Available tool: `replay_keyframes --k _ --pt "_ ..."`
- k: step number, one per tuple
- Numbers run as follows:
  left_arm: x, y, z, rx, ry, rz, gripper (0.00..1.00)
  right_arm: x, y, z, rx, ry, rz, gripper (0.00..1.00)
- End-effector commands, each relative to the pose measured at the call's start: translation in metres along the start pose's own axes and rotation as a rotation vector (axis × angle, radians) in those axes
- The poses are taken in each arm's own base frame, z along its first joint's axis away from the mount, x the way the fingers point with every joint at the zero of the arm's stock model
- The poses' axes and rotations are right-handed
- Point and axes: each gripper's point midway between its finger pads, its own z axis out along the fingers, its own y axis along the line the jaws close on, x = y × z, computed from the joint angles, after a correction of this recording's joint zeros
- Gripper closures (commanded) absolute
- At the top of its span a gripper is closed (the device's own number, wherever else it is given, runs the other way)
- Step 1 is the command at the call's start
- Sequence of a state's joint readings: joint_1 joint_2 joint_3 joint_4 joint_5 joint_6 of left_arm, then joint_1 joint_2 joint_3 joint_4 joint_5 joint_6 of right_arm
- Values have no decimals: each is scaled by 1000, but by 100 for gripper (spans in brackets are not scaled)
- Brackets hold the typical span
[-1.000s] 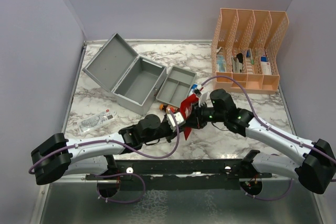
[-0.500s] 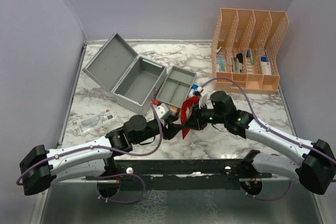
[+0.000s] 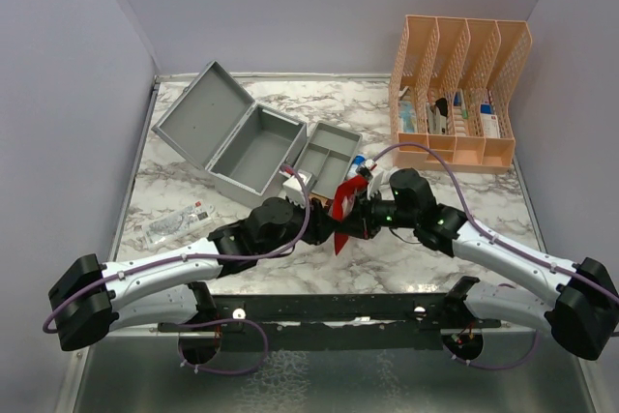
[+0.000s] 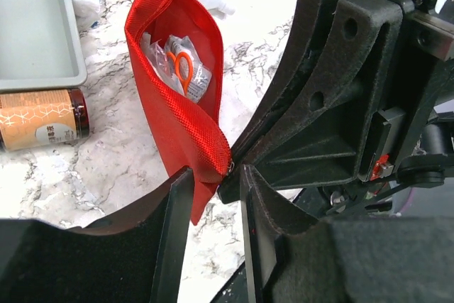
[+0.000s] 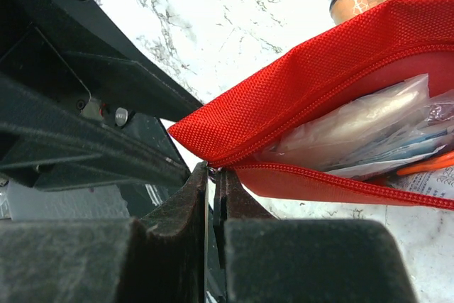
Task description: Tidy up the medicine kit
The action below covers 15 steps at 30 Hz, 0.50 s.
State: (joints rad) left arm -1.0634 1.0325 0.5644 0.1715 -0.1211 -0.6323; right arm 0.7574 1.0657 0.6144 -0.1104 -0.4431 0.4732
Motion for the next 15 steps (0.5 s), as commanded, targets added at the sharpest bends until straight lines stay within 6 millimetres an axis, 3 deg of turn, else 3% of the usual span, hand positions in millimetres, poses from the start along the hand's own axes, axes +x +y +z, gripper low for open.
replay_keyframes --k 1,3,8,13,15 --pt "-8 1 0 -14 -19 -78 70 -7 5 -1 -27 -39 -36 99" --pt "-5 4 1 -26 -13 -79 77 -7 4 -1 -27 -39 -38 99" --pt "-6 11 -1 -50 -23 -75 79 -5 2 1 -19 -32 -38 99" --pt "-10 15 -4 -52 -43 13 99 -4 -2 0 5 -29 -45 99" --pt "-10 13 -5 -18 -44 97 100 -5 -4 -2 21 -29 -46 99"
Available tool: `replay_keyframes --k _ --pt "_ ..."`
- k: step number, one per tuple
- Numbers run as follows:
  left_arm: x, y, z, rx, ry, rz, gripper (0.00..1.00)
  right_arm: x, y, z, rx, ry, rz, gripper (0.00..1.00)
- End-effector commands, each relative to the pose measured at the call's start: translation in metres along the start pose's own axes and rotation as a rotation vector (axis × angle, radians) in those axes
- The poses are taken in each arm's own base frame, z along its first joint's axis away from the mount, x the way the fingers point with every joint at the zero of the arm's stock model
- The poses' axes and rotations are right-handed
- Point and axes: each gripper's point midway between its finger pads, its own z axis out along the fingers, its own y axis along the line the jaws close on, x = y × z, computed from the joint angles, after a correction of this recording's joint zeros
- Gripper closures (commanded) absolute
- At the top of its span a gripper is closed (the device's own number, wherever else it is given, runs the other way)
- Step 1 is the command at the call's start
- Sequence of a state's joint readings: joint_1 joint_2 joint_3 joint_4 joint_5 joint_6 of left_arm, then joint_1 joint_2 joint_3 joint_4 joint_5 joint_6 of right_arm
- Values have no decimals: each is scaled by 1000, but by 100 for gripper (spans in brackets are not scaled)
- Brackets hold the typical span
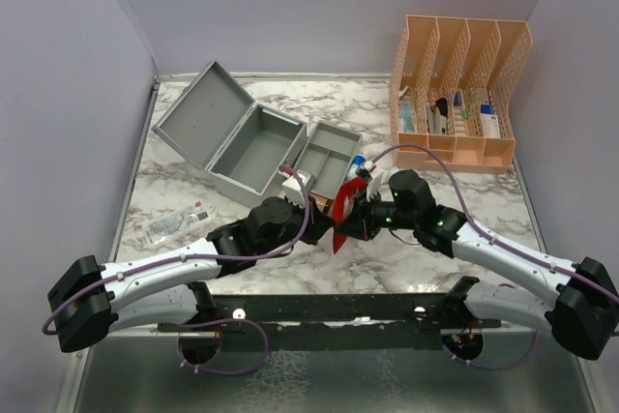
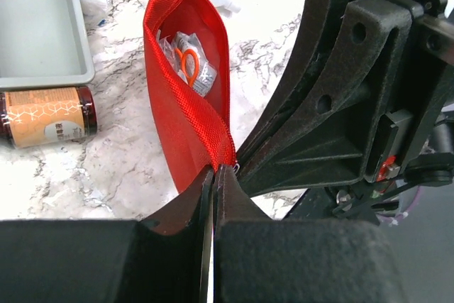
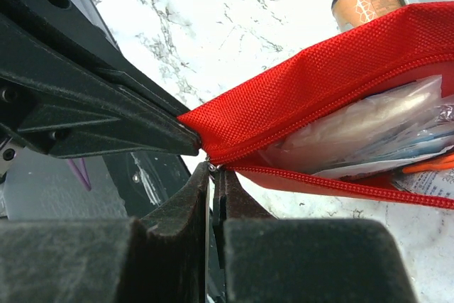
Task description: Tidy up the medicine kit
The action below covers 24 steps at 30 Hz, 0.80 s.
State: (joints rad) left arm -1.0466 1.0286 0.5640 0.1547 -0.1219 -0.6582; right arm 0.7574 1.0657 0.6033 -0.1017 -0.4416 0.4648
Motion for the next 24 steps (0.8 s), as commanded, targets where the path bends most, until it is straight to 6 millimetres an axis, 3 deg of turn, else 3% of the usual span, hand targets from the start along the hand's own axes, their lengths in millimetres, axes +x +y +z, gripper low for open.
replay_keyframes --k 1,8,11,19,24 --pt "-8 6 -6 23 -44 170 100 -9 -3 -4 28 -31 -37 99" --pt "-2 -5 -23 161 -38 414 100 -11 -11 -10 113 4 -22 99" --pt "-2 -10 -28 196 -38 434 100 -12 -17 -11 152 6 -22 99" --pt "6 -23 -23 257 11 410 100 -18 -10 -7 117 6 -16 99" --pt "10 -29 -25 301 41 442 100 -18 -30 -12 252 8 35 99"
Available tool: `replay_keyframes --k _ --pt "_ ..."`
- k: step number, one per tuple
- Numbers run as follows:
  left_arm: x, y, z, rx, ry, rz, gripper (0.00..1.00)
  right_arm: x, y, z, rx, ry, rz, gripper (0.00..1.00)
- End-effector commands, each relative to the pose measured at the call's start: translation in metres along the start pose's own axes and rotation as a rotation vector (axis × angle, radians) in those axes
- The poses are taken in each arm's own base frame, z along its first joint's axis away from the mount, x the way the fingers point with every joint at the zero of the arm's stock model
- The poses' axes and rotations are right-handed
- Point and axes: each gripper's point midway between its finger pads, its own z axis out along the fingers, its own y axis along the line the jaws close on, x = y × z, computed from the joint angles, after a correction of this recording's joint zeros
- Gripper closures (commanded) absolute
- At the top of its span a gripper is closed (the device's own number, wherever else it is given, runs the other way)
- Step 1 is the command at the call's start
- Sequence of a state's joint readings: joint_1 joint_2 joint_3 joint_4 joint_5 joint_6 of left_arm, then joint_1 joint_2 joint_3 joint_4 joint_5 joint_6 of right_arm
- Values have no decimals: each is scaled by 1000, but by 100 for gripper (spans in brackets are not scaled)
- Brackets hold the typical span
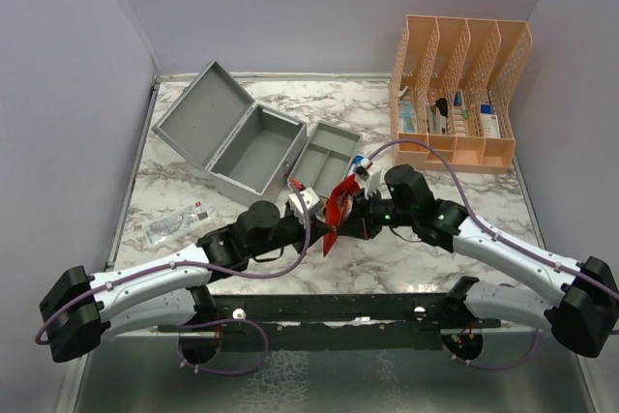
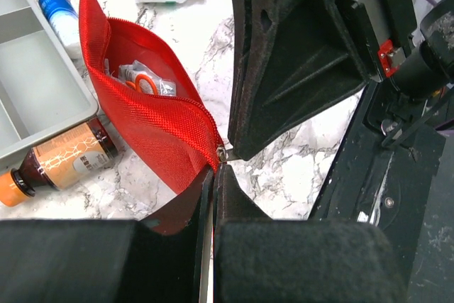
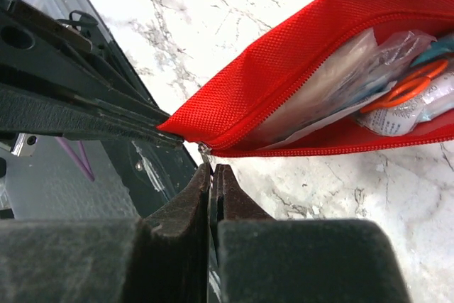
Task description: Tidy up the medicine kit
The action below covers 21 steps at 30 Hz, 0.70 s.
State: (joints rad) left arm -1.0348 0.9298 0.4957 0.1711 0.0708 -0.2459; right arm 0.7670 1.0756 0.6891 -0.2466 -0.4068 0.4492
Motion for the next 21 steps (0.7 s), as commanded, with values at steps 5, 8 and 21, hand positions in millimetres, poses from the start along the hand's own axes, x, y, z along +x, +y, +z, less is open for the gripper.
replay_keyframes --k 5,8,21 --pt "-22 -19 -1 84 -1 25 100 -34 -24 -13 182 -137 0 99" --pt "-30 -8 3 4 15 -33 100 -41 -7 -12 78 -176 -83 90" --pt "-61 12 25 -118 162 -241 100 -71 -12 -33 139 -395 -363 64"
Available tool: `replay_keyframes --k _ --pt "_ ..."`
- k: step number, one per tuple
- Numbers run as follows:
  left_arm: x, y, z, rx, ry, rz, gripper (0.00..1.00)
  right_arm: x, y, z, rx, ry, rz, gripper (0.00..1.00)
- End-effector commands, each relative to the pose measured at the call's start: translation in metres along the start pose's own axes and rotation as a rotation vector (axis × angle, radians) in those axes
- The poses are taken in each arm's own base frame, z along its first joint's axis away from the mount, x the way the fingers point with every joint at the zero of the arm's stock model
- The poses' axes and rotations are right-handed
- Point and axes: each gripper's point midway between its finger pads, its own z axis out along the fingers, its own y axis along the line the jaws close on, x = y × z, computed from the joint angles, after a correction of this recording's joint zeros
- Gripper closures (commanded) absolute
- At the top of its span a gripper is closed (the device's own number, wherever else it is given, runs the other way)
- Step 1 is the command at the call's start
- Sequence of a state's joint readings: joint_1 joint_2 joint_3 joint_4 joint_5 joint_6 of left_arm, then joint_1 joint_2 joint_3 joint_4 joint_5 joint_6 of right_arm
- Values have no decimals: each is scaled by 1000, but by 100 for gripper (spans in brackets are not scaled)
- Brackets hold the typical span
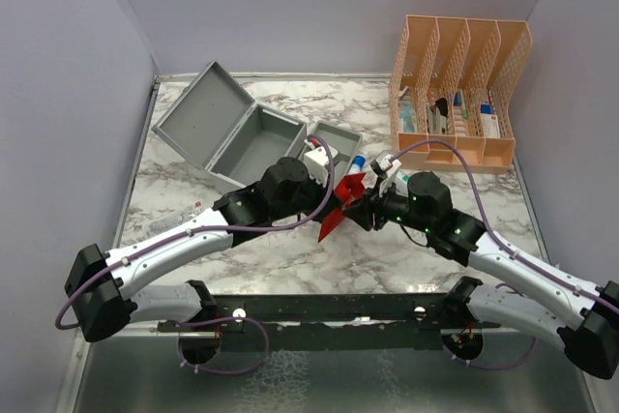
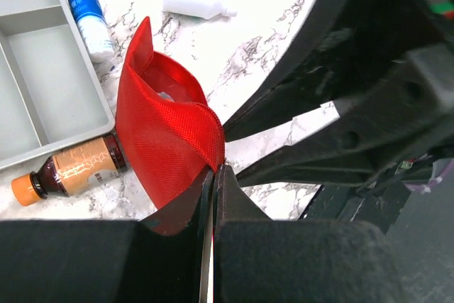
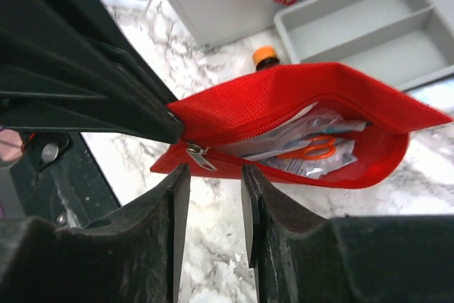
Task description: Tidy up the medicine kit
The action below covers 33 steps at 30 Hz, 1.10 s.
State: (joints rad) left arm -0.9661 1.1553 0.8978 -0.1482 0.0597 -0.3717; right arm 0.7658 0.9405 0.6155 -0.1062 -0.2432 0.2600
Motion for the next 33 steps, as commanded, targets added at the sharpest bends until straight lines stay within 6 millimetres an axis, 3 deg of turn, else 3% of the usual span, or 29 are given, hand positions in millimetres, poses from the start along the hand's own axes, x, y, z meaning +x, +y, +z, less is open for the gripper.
replay_keyframes --k 1,10,15,20,24,33 --pt "-4 0 3 -8 55 -95 100 -37 -6 -9 57 -175 -117 63" --pt "-15 -3 11 7 61 -168 100 -30 -7 -4 187 -167 -180 67" --pt "-15 -2 9 10 64 -177 100 -26 -15 -3 283 -166 -187 81" --pt "-15 -2 8 18 61 -185 100 -13 -20 0 294 -139 -190 75" --pt "-16 -4 8 29 58 -190 100 -5 -9 8 228 -116 -179 70" --pt "-18 -7 8 48 55 -207 100 3 -6 4 213 -121 -146 68"
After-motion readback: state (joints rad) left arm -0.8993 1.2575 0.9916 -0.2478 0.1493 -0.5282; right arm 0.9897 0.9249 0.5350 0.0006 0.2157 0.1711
